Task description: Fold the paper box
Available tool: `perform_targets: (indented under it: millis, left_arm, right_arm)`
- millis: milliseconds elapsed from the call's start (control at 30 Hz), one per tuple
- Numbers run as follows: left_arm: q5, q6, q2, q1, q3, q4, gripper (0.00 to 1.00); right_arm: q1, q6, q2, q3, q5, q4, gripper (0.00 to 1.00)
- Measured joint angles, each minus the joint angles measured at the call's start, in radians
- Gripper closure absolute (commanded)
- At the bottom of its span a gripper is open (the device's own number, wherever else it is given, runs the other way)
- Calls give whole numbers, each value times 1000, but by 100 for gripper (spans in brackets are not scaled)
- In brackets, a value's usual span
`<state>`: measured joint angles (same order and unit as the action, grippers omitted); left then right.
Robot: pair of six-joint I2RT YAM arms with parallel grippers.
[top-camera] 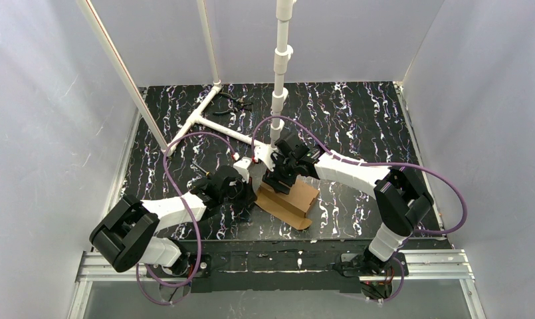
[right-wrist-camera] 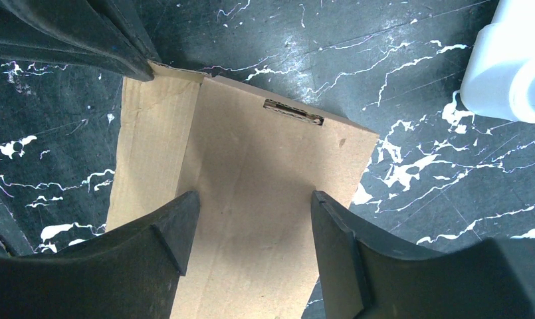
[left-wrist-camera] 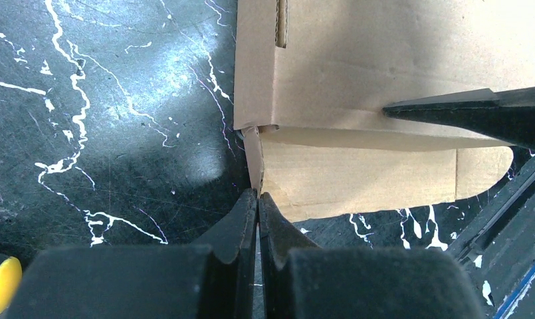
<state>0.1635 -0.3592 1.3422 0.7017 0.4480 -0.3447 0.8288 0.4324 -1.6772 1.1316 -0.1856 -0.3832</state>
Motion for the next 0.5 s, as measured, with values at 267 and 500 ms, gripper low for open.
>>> perform_targets:
  millis: [267, 500]
  left_arm:
    - [3, 25, 0, 0, 6, 8, 100]
    - [4, 42, 11, 0, 31, 47, 100]
  right_arm:
    - [0, 0, 0, 0, 0, 0, 29]
    - [0, -2, 0, 0, -3, 0, 29]
